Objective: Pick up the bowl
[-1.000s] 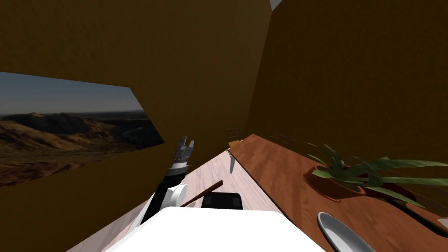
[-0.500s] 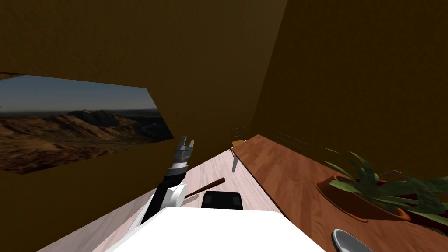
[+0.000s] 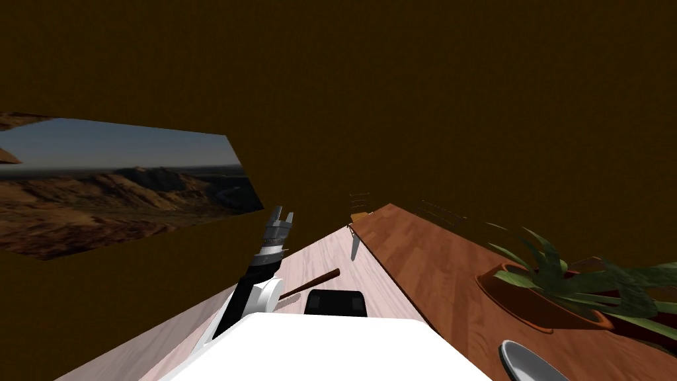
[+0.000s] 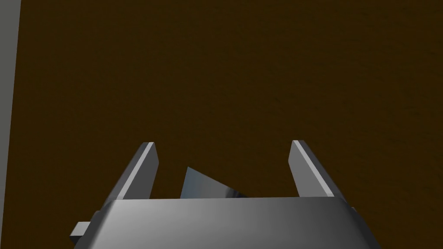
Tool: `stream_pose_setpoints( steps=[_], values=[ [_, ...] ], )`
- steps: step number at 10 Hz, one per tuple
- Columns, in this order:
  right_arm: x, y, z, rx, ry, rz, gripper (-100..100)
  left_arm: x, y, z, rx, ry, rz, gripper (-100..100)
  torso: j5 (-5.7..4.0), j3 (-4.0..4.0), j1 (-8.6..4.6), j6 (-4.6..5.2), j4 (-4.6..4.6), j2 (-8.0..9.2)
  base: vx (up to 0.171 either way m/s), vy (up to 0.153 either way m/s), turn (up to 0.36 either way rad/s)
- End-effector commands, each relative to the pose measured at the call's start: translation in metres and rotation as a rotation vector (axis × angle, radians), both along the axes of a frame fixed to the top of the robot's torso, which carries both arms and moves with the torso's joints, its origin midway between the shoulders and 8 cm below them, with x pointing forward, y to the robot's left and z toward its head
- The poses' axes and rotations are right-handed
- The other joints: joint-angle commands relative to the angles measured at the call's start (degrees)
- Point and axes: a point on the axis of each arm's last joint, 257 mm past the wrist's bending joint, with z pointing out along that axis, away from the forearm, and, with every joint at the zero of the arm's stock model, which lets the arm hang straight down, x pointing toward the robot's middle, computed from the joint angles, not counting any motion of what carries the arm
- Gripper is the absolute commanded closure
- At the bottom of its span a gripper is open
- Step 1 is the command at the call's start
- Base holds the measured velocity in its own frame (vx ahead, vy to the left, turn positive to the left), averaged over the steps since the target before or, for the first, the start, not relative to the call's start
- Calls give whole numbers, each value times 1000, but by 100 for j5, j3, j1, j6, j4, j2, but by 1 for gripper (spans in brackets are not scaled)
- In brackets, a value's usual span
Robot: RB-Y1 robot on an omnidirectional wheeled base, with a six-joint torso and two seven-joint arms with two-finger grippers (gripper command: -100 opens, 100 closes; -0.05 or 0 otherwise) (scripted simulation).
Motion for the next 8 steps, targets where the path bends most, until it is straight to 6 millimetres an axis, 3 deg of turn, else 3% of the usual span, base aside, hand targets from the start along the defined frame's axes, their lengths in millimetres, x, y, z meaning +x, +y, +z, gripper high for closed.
stream_pose_setpoints(
  steps=[1, 2, 3, 7, 8],
  values=[
    [0, 0, 0, 0, 0, 0, 100, 0, 0, 0, 0, 0, 0, 0, 0, 0, 0, 0, 0, 0, 0, 0, 0],
    [0, 0, 0, 0, 0, 0, 0, 0, 0, 0, 0, 0, 0, 0, 1, 0, 1, 0, 0, 0, 0, 0, 0],
    [6, 0, 7, -2, 1, 21, 100, 0, 0, 0, 0, 0, 0, 0, 2, 0, 3, 0, 0, -1, 35, -2, -237],
    [15, 1, 16, -2, 3, 62, 100, 0, 0, 0, 0, 0, 0, 0, 12, -13, 19, -2, -5, -24, 54, 11, -152],
    [16, 1, 16, -2, 3, 63, 0, 0, 0, 0, 0, 0, 0, 0, 10, -9, 15, -5, -3, -16, 0, 0, 0]
  ],
)
